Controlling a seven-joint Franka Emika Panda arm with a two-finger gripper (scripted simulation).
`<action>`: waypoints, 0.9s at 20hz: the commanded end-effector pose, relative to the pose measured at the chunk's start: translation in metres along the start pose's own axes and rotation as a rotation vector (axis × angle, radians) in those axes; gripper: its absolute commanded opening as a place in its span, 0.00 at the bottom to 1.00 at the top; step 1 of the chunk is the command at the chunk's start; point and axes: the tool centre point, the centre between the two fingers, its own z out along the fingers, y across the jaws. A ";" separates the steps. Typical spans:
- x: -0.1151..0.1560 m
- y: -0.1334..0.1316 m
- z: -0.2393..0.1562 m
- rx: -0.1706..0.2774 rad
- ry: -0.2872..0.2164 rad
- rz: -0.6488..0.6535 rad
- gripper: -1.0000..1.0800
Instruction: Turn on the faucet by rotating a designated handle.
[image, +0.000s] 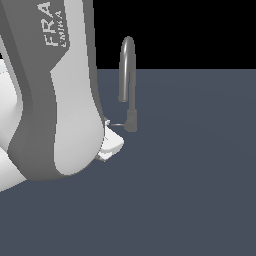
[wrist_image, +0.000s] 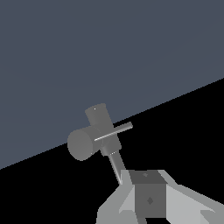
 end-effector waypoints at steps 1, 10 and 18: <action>0.007 -0.003 0.005 -0.040 -0.003 -0.040 0.00; 0.030 -0.015 0.026 -0.175 -0.017 -0.182 0.00; 0.047 -0.026 0.046 -0.286 -0.028 -0.302 0.00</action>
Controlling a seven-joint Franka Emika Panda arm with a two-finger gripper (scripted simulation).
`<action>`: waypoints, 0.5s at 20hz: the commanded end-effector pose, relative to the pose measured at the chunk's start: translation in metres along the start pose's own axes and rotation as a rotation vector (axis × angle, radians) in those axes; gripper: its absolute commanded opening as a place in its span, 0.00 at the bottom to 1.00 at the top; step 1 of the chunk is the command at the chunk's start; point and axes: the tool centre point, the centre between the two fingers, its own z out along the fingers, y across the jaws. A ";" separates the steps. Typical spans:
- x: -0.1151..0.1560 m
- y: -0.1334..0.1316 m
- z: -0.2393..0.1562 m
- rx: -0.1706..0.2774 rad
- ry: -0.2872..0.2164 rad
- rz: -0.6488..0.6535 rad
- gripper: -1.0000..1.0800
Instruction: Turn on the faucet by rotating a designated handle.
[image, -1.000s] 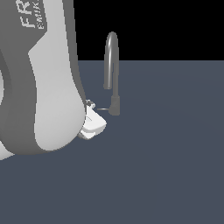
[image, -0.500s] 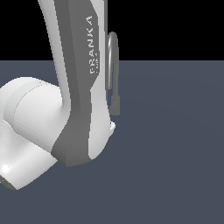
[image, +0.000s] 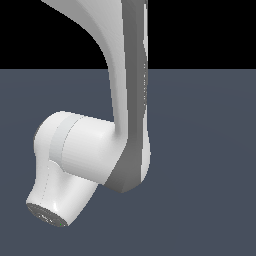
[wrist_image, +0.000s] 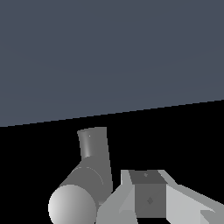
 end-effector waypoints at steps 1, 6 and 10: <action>0.005 -0.003 0.005 -0.032 -0.004 -0.034 0.00; 0.013 -0.007 0.013 -0.079 -0.009 -0.085 0.00; 0.017 -0.009 0.017 -0.103 -0.011 -0.112 0.00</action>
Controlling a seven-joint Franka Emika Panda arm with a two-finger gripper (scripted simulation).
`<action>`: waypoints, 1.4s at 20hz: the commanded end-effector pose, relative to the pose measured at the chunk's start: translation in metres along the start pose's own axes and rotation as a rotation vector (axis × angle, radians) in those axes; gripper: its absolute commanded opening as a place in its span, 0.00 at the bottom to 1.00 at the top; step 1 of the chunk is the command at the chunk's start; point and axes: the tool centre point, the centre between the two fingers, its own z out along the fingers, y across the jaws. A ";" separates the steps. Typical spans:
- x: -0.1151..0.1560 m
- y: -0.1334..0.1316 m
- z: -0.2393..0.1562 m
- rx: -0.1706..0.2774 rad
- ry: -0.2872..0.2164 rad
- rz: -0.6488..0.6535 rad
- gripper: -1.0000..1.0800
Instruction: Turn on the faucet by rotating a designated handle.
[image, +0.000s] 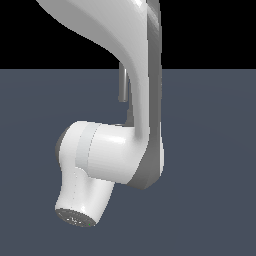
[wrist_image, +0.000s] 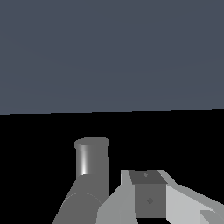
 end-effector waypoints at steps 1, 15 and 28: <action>0.002 -0.001 0.002 -0.014 -0.002 -0.015 0.00; -0.001 0.000 0.004 -0.021 -0.002 -0.023 0.00; -0.032 0.007 0.004 -0.015 0.008 -0.024 0.00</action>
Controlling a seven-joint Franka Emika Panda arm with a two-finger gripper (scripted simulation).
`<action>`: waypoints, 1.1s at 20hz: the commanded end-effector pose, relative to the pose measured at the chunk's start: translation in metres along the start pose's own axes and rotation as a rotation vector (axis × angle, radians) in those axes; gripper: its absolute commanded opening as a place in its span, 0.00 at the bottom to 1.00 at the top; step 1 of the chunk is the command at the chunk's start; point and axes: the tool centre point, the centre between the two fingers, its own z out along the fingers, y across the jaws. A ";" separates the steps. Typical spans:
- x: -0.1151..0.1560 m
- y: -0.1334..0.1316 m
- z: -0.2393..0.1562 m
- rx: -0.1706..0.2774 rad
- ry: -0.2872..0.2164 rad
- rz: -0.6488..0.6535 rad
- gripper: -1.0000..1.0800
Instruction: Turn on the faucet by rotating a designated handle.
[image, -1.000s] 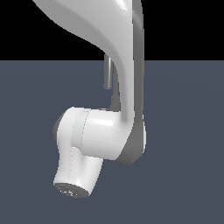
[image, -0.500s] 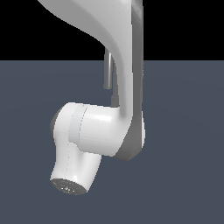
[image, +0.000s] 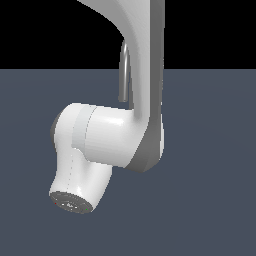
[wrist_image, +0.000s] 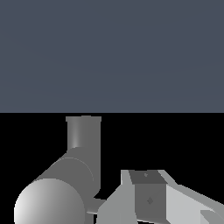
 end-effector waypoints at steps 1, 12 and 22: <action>-0.007 -0.002 0.000 0.000 -0.003 0.000 0.00; -0.049 -0.014 0.000 -0.005 -0.013 0.002 0.00; -0.051 -0.043 0.000 -0.004 0.000 0.001 0.00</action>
